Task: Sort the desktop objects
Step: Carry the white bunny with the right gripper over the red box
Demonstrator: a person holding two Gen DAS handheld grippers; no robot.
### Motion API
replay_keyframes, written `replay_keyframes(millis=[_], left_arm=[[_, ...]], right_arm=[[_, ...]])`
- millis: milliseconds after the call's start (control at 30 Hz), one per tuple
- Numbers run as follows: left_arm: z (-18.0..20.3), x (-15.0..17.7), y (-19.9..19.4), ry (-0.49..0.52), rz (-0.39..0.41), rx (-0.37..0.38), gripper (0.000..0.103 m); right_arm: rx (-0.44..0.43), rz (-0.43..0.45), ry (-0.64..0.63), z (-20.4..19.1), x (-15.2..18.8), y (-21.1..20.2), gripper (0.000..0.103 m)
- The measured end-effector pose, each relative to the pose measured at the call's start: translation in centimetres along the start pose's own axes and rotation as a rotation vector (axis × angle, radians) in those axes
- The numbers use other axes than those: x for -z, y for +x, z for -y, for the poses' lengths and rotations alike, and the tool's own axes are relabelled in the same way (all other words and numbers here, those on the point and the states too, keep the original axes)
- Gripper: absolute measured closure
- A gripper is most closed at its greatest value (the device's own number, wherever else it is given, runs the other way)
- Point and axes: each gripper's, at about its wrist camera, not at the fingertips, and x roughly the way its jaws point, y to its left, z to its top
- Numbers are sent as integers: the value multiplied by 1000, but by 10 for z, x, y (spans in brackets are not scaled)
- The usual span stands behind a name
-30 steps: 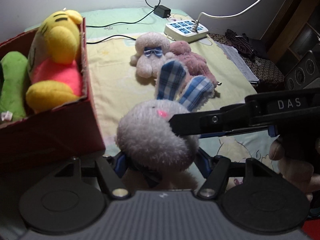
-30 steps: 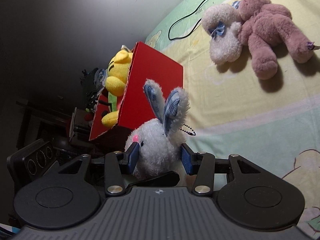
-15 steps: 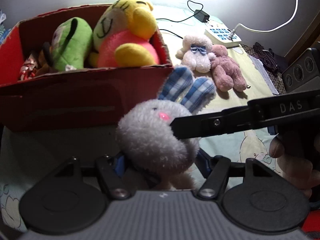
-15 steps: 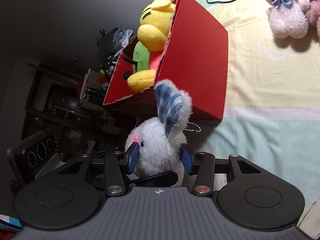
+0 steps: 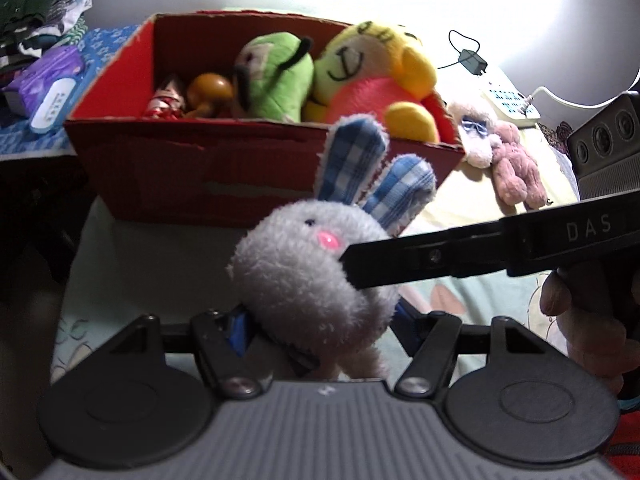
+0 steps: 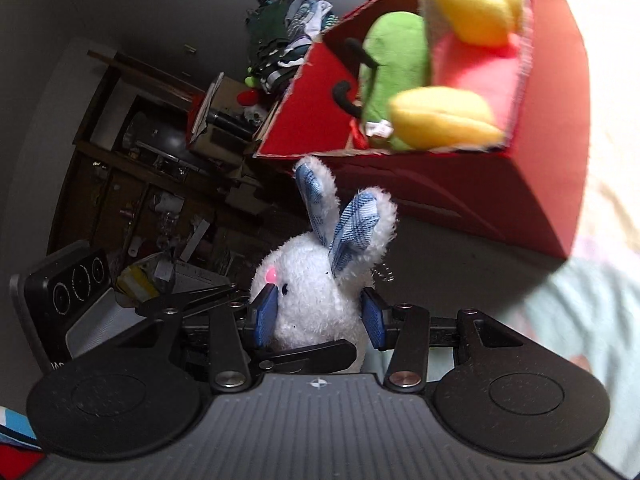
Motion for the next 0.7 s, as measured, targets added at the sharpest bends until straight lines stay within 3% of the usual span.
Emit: replay_keyframes(millis=[467, 700], left_arm=[[-70, -42, -50, 83, 103, 17, 34], [-94, -74, -54, 116, 169, 48, 34]], right_arm=[[-38, 122, -25, -46, -31, 34, 55], [4, 225, -52, -65, -52, 37, 55]])
